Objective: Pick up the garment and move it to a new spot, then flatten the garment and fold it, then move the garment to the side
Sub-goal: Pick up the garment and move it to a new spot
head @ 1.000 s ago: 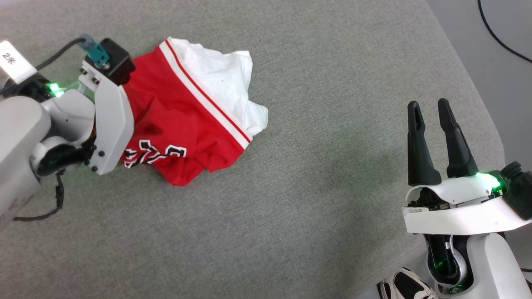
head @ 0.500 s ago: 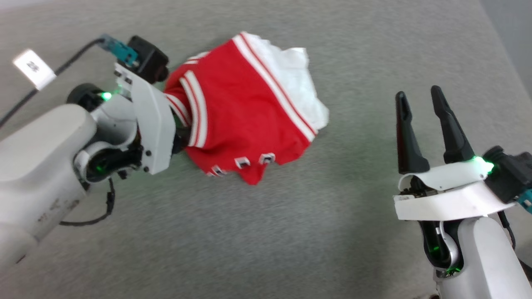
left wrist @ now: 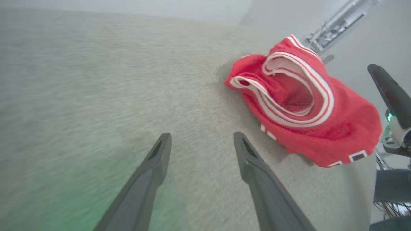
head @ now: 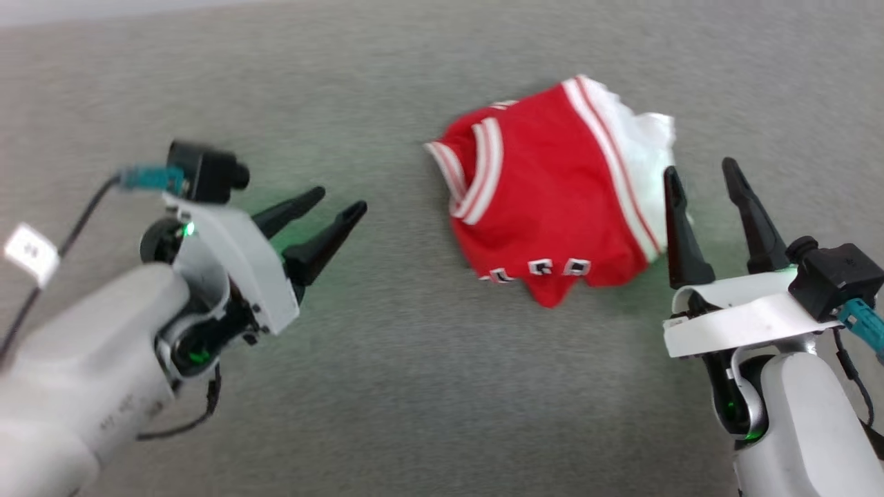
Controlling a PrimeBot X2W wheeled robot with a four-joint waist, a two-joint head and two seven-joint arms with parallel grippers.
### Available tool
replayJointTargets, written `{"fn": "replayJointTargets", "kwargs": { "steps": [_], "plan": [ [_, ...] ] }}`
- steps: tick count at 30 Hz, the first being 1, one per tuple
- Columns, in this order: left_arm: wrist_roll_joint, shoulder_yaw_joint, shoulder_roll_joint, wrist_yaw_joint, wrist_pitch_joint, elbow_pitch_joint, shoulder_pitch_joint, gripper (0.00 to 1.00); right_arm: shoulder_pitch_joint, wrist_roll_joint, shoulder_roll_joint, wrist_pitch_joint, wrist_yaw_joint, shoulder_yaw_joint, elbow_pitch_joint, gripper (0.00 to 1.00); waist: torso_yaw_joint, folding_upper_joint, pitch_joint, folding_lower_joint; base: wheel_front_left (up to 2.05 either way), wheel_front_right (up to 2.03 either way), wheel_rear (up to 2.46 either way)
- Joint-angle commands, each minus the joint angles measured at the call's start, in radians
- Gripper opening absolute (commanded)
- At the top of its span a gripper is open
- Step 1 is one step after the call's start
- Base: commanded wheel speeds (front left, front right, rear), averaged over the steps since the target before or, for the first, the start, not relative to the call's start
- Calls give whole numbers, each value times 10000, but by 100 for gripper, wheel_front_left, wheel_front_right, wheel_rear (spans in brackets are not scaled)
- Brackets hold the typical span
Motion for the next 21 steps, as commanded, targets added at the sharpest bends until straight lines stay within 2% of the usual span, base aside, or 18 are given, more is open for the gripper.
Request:
{"fn": "replayJointTargets", "kwargs": {
  "steps": [1, 4, 7, 10, 14, 16, 21],
  "plan": [
    [-90, 83, -51, 17, -415, 126, 198, 100, 25, -181, -32, -8, 5, -150, 70, 100, 1175, 0, -584, -1, 0, 0, 0],
    [-348, 312, -175, 17, -1440, 397, 859, 100, 89, -517, -26, -10, 5, -444, 222, 100, 1581, 0, -673, -1, 0, 0, 0],
    [-523, 946, -205, 17, -1818, 592, 1574, 100, 197, -849, -25, -8, 5, -724, 309, 100, 1871, 0, -800, -1, 0, 0, 0],
    [-49, 2226, -290, 17, -1867, 840, 2393, 100, 366, -1050, -23, -10, 5, -1039, 316, 100, 2128, 0, -923, -1, 0, 0, 0],
    [1045, 4333, -558, 17, -1845, 895, 3903, 100, 609, -1270, -23, -8, 5, -1396, 324, 100, 2276, 0, -1029, -1, 0, 0, 0],
    [1981, 5372, -629, 17, -1848, 903, 4590, 100, 753, -1343, -23, -8, 5, -1576, 308, 100, 2293, 0, -1080, -1, 0, 0, 0],
    [3762, 7257, -1208, 17, -1850, 575, 6249, 100, 1113, -1441, -22, -8, 5, -1952, 148, 100, 2253, 0, -1187, -1, 0, 0, 0]
  ]
}}
